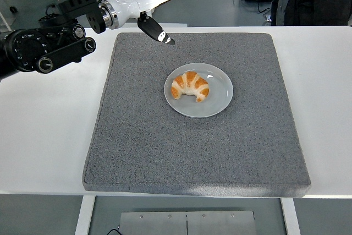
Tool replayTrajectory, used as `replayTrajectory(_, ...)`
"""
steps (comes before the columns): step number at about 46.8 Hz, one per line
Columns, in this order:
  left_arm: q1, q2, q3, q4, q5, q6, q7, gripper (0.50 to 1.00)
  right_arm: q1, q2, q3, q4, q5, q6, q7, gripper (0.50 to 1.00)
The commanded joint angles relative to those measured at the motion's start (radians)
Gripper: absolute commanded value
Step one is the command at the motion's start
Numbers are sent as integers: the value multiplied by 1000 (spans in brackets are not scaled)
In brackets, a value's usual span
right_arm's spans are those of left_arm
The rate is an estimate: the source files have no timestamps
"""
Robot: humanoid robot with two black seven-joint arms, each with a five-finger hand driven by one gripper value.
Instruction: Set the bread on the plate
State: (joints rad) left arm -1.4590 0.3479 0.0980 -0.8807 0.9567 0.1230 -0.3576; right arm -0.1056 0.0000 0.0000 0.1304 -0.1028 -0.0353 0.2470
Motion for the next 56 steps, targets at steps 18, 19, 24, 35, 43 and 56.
replayTrajectory(18,-89,140,-49,2,-199,-111,49,1000,0,0,0,0,0,0,0,1000)
replayTrajectory(19,-89,144,-49,2,-205,-111,51,1000,1,0,0,0,0,0,0,1000)
replayTrajectory(24,-89,174,-79,2,-274,-108,74,1000,1,0,0,0,0,0,0,1000)
replayTrajectory(35,-93,264,-116,13,-413,-109,114,1000,0,0,0,0,0,0,0,1000)
replayTrajectory(43,-89,335,-130,14,-490,-111,112,1000,0,0,0,0,0,0,0,1000)
replayTrajectory(56,-17,388,-170,40,-677,-109,112,1000,1,0,0,0,0,0,0,1000)
